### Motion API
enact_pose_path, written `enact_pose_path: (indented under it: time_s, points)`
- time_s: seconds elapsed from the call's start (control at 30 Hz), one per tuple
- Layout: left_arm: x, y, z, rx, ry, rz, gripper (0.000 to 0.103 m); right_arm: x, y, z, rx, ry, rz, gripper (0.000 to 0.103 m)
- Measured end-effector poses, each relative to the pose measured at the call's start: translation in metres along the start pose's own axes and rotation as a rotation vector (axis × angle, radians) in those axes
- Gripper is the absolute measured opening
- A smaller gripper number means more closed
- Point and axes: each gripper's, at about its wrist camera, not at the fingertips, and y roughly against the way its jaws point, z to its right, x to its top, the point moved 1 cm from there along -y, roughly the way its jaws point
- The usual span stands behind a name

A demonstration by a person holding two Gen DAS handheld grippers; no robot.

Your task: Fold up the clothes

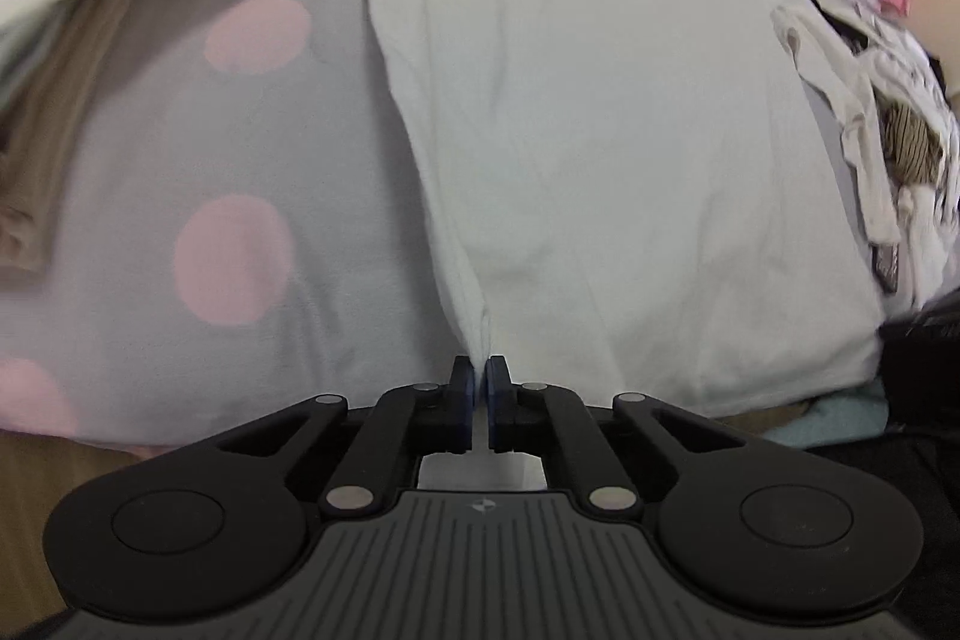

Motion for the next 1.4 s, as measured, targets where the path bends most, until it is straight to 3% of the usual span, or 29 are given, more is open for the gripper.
enact_pose_path:
  time_s: [0.23,0.53,0.63,0.8,0.97,1.13,1.4]
  points:
    - [-0.005,-0.014,-0.007,0.138,-0.068,-0.116,0.002,0.002,0.0,-0.003,-0.084,0.071,-0.07,0.0]
    - [-0.001,-0.042,-0.011,0.108,-0.064,-0.205,0.008,-0.003,-0.008,0.008,-0.134,0.092,-0.082,0.001]
    - [0.005,-0.03,-0.01,0.091,-0.066,-0.151,0.021,0.01,0.006,0.03,-0.143,0.024,-0.008,0.005]
    - [0.027,-0.012,-0.002,0.066,-0.067,-0.015,0.022,0.038,0.036,0.073,-0.154,-0.116,0.143,0.007]
    - [0.045,-0.01,0.019,0.059,-0.068,0.072,0.022,0.061,0.058,0.126,-0.217,-0.259,0.272,0.025]
    - [0.061,-0.017,0.047,0.023,-0.056,0.121,0.022,0.074,0.039,0.17,-0.174,-0.395,0.277,0.034]
    - [0.08,-0.038,0.078,-0.034,-0.04,0.127,0.022,0.072,0.003,0.189,-0.157,-0.44,0.22,0.033]
